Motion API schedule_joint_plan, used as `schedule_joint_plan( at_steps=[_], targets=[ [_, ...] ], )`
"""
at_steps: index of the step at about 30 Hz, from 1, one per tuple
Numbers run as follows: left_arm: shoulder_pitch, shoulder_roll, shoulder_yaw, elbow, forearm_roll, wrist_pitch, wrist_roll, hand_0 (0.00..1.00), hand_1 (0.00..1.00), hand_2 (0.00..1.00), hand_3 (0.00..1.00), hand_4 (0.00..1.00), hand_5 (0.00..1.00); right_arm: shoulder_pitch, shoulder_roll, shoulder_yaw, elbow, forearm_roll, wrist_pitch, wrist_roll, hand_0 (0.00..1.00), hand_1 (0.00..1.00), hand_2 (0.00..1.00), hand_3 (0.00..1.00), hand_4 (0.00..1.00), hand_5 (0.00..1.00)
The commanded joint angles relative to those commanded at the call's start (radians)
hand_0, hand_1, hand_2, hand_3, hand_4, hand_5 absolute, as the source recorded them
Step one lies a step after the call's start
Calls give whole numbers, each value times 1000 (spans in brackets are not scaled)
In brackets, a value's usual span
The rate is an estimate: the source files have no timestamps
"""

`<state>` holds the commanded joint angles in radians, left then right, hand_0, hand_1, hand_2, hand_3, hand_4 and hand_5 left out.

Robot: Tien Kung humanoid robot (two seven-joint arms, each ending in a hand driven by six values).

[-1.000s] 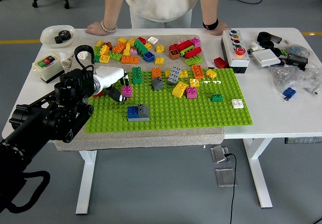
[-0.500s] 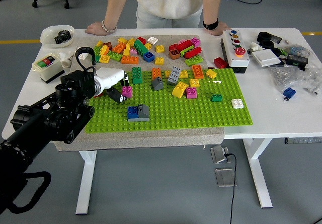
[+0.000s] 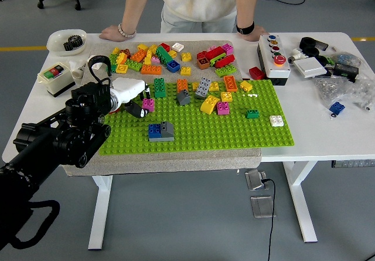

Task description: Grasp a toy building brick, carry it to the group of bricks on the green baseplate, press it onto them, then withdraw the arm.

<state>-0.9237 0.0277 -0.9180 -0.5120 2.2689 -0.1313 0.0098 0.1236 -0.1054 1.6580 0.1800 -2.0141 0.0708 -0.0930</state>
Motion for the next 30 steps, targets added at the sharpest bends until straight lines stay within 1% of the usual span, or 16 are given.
schedule_joint_plan(
  at_steps=[4,5,8,10,11,15,17,30],
  targets=[
    [1,0,5,1,0,1,1,719,704,608,570,515,286,0,0,-1,0,0,0,0,738,640,691,558,810,501],
    [2,-1,6,1,0,1,1,693,681,593,561,487,283,-1,0,-1,0,0,0,0,738,638,691,559,810,501],
    [2,-1,5,1,0,1,1,693,681,593,561,487,283,-1,0,0,0,-1,0,0,738,638,691,559,810,501],
    [2,-1,1,-1,0,2,1,693,681,593,561,487,283,-2,0,0,0,-1,0,0,738,638,691,559,810,501],
    [2,-1,0,-1,0,2,1,674,659,580,556,466,263,-2,0,0,0,-2,0,0,738,640,691,560,811,500],
    [4,-1,-12,-10,0,1,2,674,659,580,556,466,263,-2,0,0,0,-1,0,0,738,640,691,560,811,500],
    [6,-2,-23,-16,0,1,2,667,649,579,558,450,248,-3,1,0,0,-1,0,0,738,640,691,560,812,500],
    [20,-1,-81,-68,0,-12,10,666,644,576,558,448,246,-4,2,5,0,-2,-1,-1,739,639,691,560,812,499]
  ],
)
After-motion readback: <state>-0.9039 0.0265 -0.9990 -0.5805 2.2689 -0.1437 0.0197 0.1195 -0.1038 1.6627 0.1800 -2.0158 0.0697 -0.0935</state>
